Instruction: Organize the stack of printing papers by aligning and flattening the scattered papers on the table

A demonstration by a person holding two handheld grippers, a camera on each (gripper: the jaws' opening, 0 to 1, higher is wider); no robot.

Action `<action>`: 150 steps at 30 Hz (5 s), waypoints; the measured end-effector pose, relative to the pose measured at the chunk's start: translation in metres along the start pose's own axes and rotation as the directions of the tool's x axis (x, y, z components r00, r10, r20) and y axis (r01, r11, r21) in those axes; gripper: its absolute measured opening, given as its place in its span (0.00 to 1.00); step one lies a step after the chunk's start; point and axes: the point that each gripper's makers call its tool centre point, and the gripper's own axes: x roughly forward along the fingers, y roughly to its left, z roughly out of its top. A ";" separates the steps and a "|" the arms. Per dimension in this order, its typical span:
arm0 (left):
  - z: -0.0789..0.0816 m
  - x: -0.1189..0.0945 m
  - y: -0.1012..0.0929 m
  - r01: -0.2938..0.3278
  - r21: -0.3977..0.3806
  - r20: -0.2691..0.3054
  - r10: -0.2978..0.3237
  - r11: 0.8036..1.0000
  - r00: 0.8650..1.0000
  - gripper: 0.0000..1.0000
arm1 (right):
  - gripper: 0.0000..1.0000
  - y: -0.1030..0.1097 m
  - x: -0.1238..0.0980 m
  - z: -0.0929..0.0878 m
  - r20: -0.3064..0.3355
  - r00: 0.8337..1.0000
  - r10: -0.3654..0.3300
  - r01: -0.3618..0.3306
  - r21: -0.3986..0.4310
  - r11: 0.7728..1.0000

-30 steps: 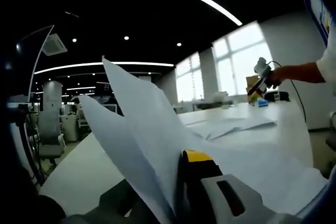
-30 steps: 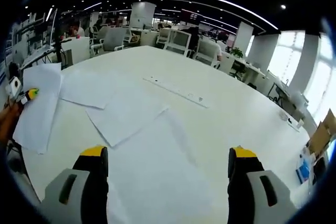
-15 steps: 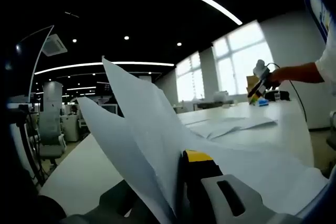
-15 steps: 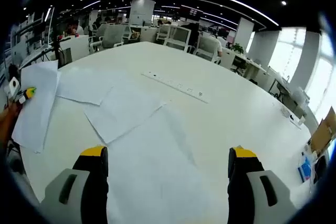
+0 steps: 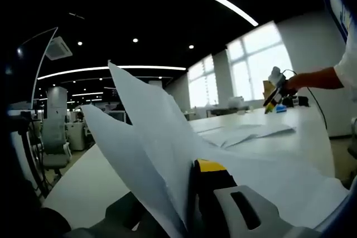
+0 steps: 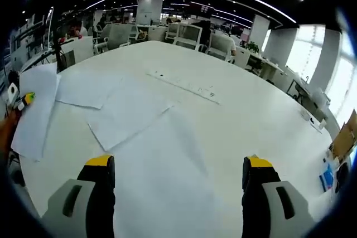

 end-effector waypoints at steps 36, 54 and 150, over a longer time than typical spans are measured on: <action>-0.001 -0.002 0.014 -0.008 0.000 0.008 0.008 1.000 1.000 0.09 | 0.90 -0.018 0.022 -0.031 -0.075 0.997 -0.013 0.019 0.083 0.996; -0.002 -0.002 0.018 -0.008 -0.001 0.006 0.008 1.000 1.000 0.09 | 0.90 -0.024 0.030 -0.048 -0.119 0.993 -0.019 0.030 0.096 0.995; -0.001 -0.002 0.011 -0.010 0.008 0.000 0.010 1.000 1.000 0.09 | 0.81 -0.025 0.043 -0.075 -0.036 0.999 0.029 -0.021 0.200 0.979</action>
